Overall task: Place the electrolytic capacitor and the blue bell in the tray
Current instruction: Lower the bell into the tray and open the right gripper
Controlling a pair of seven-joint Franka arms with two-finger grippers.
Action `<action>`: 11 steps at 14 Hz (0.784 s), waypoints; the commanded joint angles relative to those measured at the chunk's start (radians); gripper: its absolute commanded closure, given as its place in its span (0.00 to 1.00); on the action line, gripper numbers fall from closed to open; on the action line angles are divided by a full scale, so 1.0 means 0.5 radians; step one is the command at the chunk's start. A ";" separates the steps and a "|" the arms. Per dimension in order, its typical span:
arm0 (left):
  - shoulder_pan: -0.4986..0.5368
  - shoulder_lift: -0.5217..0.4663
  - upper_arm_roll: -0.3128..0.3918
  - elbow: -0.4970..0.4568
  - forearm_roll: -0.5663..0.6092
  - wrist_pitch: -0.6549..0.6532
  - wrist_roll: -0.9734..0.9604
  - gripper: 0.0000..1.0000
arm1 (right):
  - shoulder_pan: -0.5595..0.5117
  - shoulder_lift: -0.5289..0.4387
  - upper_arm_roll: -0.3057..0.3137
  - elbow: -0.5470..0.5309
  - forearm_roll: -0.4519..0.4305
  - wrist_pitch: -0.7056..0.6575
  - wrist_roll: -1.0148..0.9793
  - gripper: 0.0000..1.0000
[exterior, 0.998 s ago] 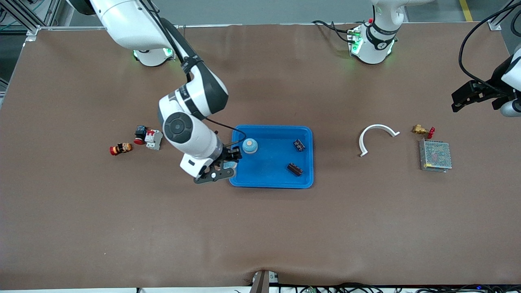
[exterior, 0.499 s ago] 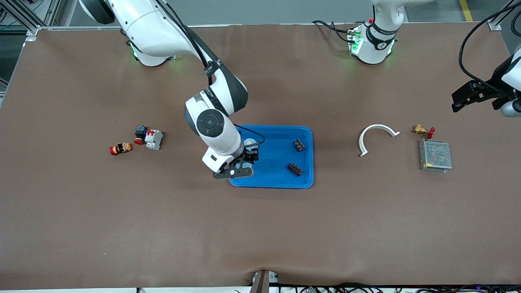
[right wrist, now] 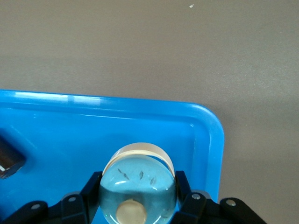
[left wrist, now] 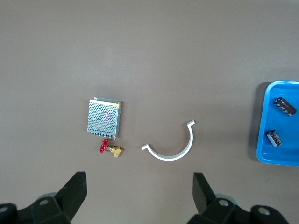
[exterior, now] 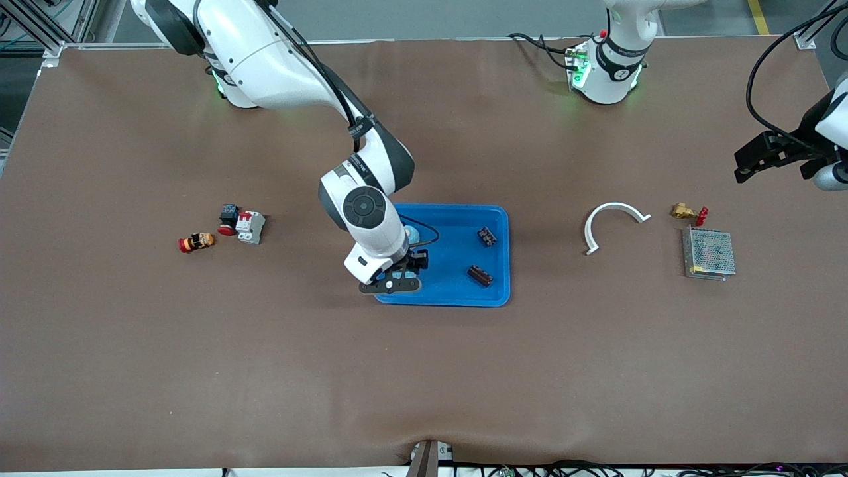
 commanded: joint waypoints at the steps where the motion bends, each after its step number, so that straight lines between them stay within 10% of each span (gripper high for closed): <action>1: -0.012 0.015 0.004 0.033 -0.007 0.002 0.029 0.00 | 0.015 0.066 -0.013 0.068 -0.041 -0.002 0.055 0.50; 11: -0.015 0.015 0.004 0.033 -0.010 0.002 0.029 0.00 | 0.036 0.167 -0.013 0.068 -0.069 0.112 0.077 0.50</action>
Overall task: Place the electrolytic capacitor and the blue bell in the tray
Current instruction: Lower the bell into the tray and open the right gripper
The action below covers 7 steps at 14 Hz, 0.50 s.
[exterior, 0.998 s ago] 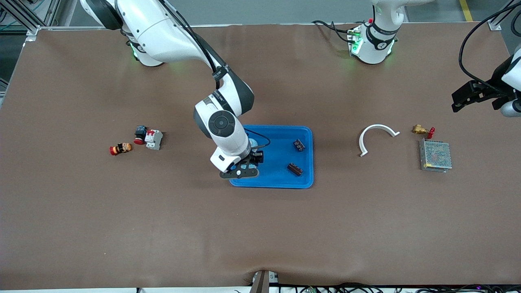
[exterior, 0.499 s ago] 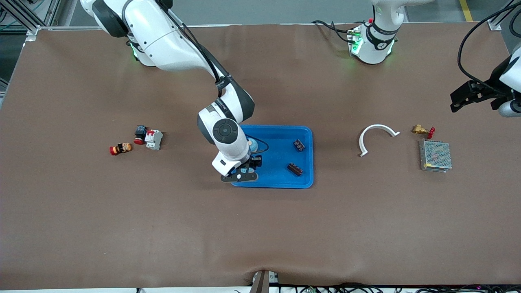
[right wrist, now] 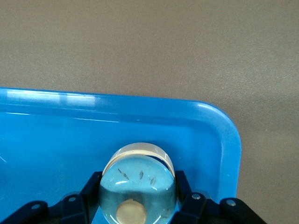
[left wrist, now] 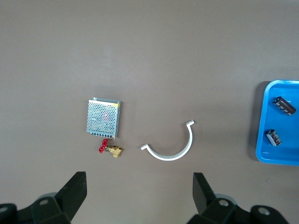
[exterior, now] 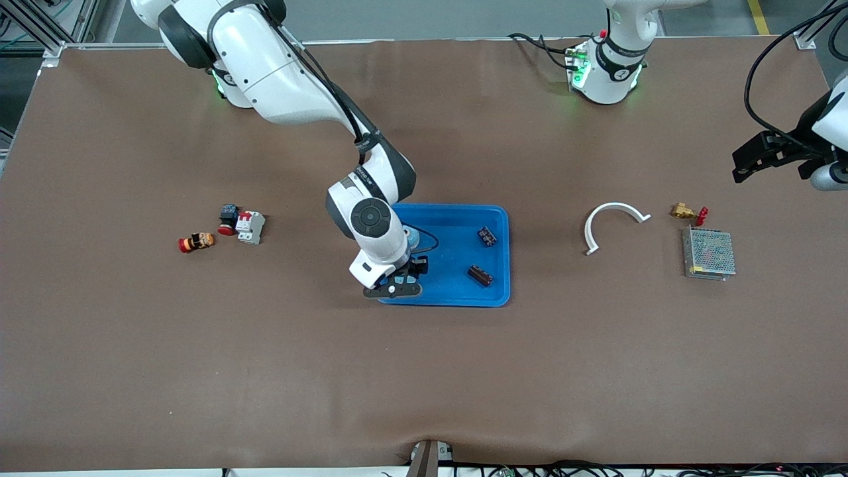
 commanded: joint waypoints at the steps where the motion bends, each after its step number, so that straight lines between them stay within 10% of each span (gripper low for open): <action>1: -0.009 0.014 0.005 0.033 -0.010 0.002 0.029 0.00 | 0.020 0.034 -0.012 0.062 -0.054 -0.006 0.062 0.50; 7: -0.006 0.029 0.005 0.048 -0.010 0.005 0.029 0.00 | 0.023 0.049 -0.012 0.052 -0.069 0.040 0.069 0.40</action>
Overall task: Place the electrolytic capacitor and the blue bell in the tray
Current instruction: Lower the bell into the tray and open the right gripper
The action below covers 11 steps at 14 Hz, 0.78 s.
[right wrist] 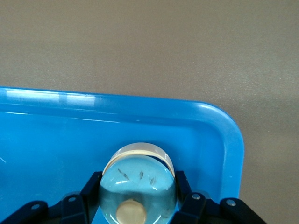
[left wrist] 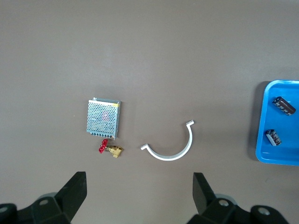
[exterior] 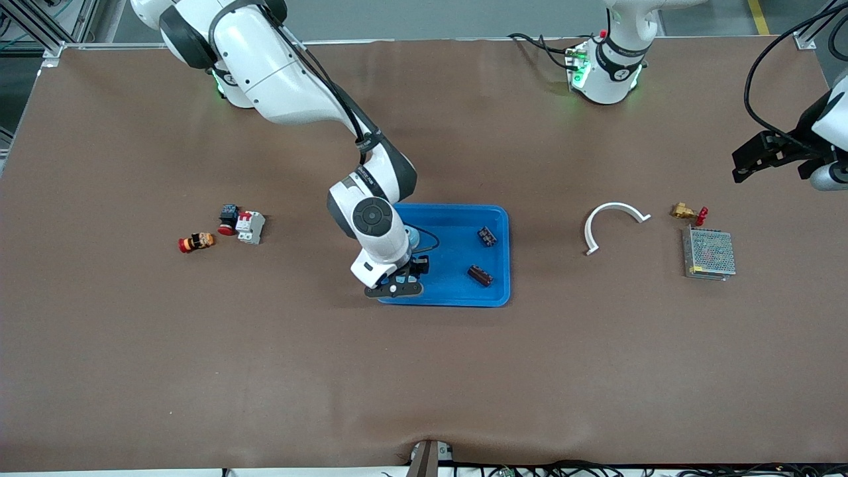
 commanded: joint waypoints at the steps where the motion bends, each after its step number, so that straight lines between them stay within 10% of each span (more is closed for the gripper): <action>1: -0.006 0.032 0.005 0.047 -0.010 0.002 0.029 0.00 | 0.019 0.042 -0.011 0.052 -0.051 0.019 0.064 0.28; 3: -0.003 0.032 0.005 0.047 -0.010 0.005 0.029 0.00 | 0.016 0.039 -0.011 0.052 -0.051 0.016 0.061 0.00; 11: -0.006 0.032 0.005 0.047 -0.010 0.008 0.029 0.00 | 0.007 -0.080 -0.008 0.064 -0.057 -0.165 0.042 0.00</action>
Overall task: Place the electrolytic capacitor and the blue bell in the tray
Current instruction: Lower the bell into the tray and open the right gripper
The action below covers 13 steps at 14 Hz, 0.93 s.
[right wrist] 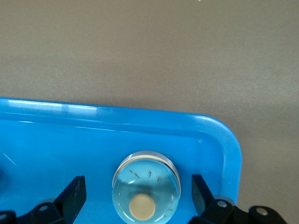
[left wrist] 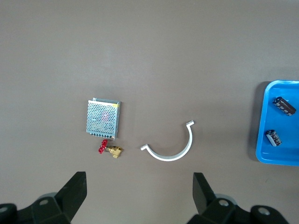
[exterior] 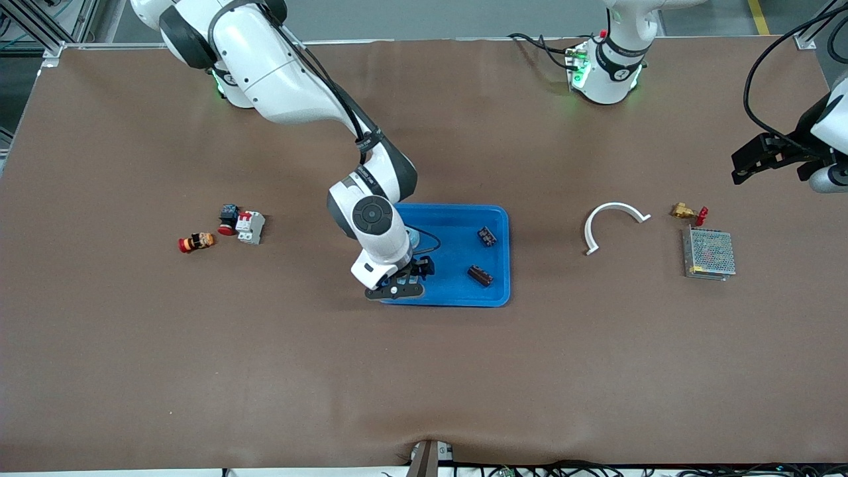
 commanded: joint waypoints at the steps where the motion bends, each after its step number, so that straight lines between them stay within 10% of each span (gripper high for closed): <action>1: -0.009 0.022 0.005 0.047 -0.010 0.003 0.029 0.00 | 0.010 -0.105 -0.002 0.004 -0.043 -0.152 0.037 0.00; 13: -0.009 0.043 0.005 0.072 -0.010 0.003 0.029 0.00 | -0.109 -1.080 0.007 -0.222 -0.009 -1.219 -0.208 0.00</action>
